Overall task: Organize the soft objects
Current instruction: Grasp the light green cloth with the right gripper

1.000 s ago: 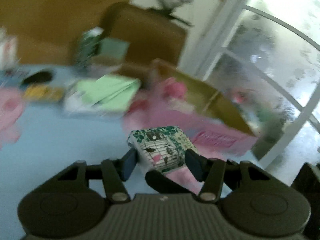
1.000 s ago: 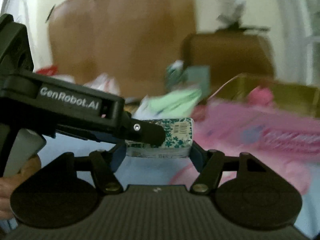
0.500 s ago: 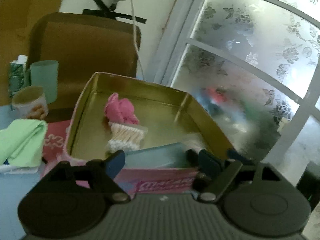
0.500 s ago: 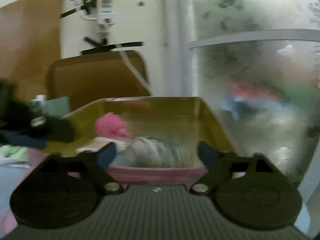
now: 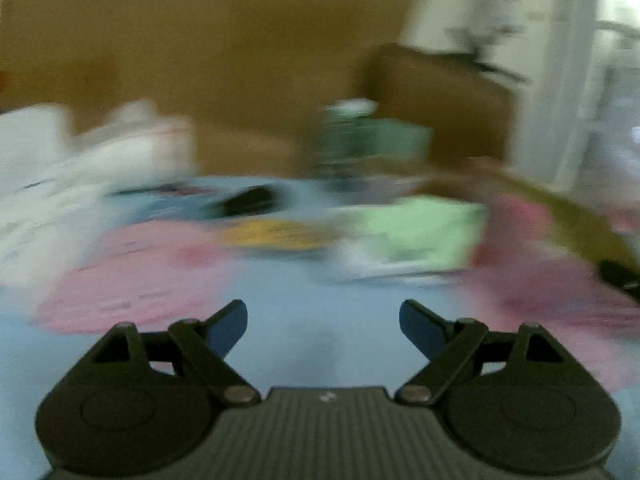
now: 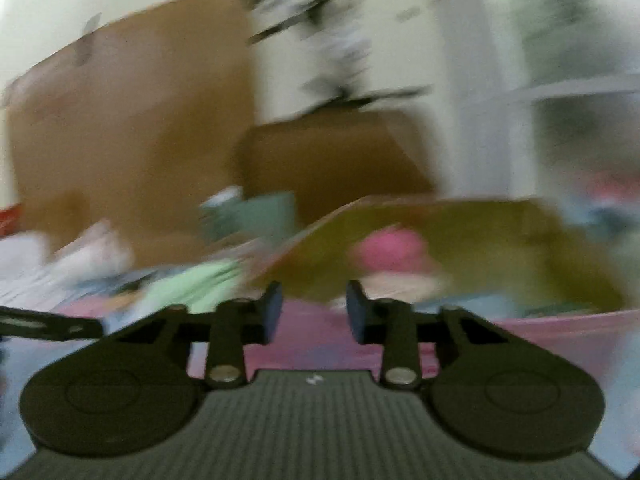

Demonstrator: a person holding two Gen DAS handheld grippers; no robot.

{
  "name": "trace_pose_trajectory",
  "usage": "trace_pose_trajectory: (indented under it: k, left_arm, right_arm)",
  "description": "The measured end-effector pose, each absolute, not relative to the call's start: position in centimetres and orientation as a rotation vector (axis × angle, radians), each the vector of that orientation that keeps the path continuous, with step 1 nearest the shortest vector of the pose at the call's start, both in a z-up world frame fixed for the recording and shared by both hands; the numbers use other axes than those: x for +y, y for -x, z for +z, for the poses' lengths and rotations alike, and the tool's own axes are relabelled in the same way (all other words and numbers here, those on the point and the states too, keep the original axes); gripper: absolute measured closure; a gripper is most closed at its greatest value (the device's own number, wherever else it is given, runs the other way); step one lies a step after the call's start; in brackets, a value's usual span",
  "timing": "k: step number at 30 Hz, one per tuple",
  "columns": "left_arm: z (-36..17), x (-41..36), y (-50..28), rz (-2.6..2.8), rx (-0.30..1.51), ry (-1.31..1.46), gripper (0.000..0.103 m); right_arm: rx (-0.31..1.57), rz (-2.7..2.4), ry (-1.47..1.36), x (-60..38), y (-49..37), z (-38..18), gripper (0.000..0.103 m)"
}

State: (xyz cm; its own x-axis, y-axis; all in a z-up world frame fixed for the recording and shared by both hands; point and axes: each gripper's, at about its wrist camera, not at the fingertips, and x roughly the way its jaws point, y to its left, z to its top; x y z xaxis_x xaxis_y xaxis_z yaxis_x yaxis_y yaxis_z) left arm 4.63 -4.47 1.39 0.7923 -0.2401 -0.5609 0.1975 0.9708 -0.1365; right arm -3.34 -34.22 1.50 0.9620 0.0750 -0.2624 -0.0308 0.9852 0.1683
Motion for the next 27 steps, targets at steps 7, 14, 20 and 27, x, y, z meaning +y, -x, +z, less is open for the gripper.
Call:
trace_pose_trajectory:
  k: [7, 14, 20, 27]
  left_arm:
    - [0.5, 2.6, -4.4, -0.154, 0.564, 0.284, 0.014]
    - [0.9, 1.9, -4.0, -0.21, 0.514, 0.268, 0.008]
    - [0.7, 2.7, -3.8, -0.217, 0.527, 0.325, 0.004]
    - [0.6, 3.0, -3.8, -0.226, 0.536, 0.352, 0.004]
  right_arm:
    - [0.364, 0.216, -0.045, -24.7, -4.8, 3.3, 0.05]
    - [0.593, 0.087, -0.059, -24.1, -15.5, 2.7, 0.03]
    - [0.64, 0.252, -0.155, -23.2, -10.0, 1.8, 0.041]
    - [0.408, 0.303, -0.063, -21.7, 2.5, -0.1, 0.01]
